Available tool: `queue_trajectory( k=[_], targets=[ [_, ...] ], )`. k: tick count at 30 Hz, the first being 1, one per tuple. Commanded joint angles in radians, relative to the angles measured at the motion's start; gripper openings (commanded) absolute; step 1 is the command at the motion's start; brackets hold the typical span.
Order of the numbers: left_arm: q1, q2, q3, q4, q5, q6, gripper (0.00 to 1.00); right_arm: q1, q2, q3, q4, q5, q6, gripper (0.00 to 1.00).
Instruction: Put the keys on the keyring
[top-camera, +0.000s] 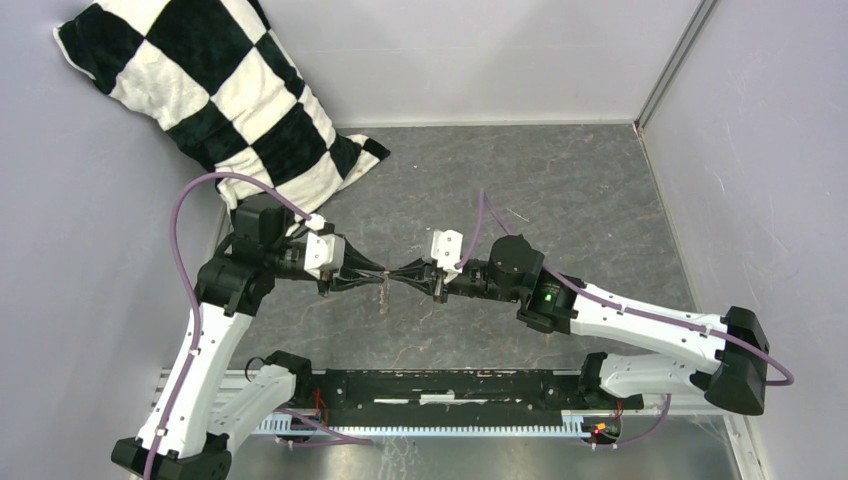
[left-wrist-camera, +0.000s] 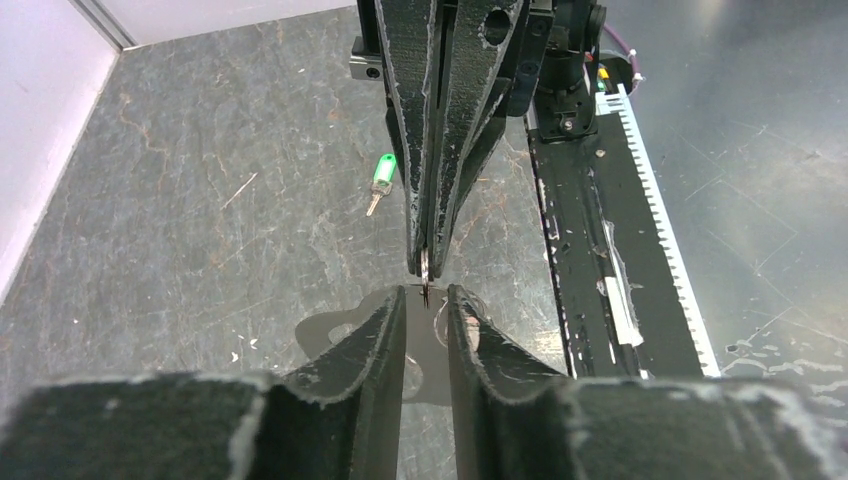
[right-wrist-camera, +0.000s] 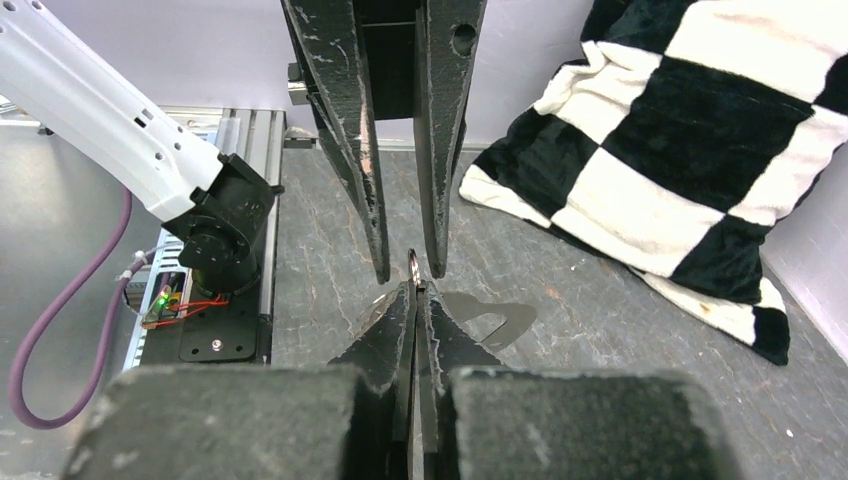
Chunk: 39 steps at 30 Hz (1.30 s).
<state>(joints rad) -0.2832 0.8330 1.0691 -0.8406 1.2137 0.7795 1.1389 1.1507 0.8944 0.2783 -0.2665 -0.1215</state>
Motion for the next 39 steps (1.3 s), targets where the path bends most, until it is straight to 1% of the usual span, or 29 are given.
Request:
queue_trajectory(
  k=[1, 3, 5, 6, 10, 13, 17, 21, 22, 23, 24, 27, 28, 34, 39],
  targets=[
    [-0.002, 0.004, 0.006, -0.004, 0.024, 0.023, 0.23, -0.001, 0.010, 0.047, 0.069, -0.023, 0.020, 0.01],
    [-0.002, 0.007, 0.010, -0.004, 0.023, 0.027, 0.16, 0.000, 0.014, 0.046, 0.071, -0.030, 0.024, 0.01],
    [-0.002, 0.009, 0.012, 0.014, 0.026, 0.014, 0.04, -0.001, 0.018, 0.045, 0.070, -0.038, 0.030, 0.01],
    [-0.002, 0.008, 0.012, 0.023, 0.026, 0.008, 0.02, -0.001, 0.018, 0.044, 0.069, -0.040, 0.032, 0.01],
    [-0.002, -0.005, 0.003, 0.049, 0.023, 0.003, 0.02, -0.001, 0.017, 0.040, 0.059, -0.035, 0.042, 0.01],
    [-0.002, -0.016, -0.015, 0.051, 0.012, 0.027, 0.02, 0.000, 0.010, 0.034, 0.043, -0.016, 0.045, 0.07],
    [-0.002, -0.020, -0.041, 0.052, 0.002, 0.094, 0.02, -0.001, 0.000, 0.029, 0.004, 0.017, 0.048, 0.13],
    [-0.002, -0.010, -0.056, 0.060, -0.004, 0.125, 0.02, -0.002, -0.006, 0.033, -0.042, 0.057, 0.052, 0.23],
    [-0.002, -0.007, -0.059, 0.060, -0.006, 0.127, 0.02, -0.003, -0.007, 0.035, -0.059, 0.076, 0.058, 0.27],
    [-0.002, -0.005, -0.062, 0.060, -0.007, 0.129, 0.02, -0.007, -0.011, 0.038, -0.074, 0.090, 0.066, 0.33],
    [-0.002, -0.008, -0.066, 0.060, -0.006, 0.131, 0.02, -0.011, -0.014, 0.041, -0.091, 0.097, 0.074, 0.36],
    [-0.001, -0.016, -0.091, 0.064, -0.007, 0.145, 0.02, -0.022, -0.032, 0.035, -0.112, 0.103, 0.088, 0.41],
    [-0.002, -0.019, -0.099, 0.073, -0.009, 0.142, 0.02, -0.026, -0.038, 0.031, -0.116, 0.105, 0.096, 0.45],
    [-0.002, -0.016, -0.123, 0.122, -0.032, 0.121, 0.02, -0.053, -0.057, 0.025, -0.168, 0.134, 0.120, 0.54],
    [-0.001, -0.020, -0.128, 0.123, -0.047, 0.117, 0.02, -0.085, -0.083, 0.015, -0.211, 0.157, 0.186, 0.64]
  ],
)
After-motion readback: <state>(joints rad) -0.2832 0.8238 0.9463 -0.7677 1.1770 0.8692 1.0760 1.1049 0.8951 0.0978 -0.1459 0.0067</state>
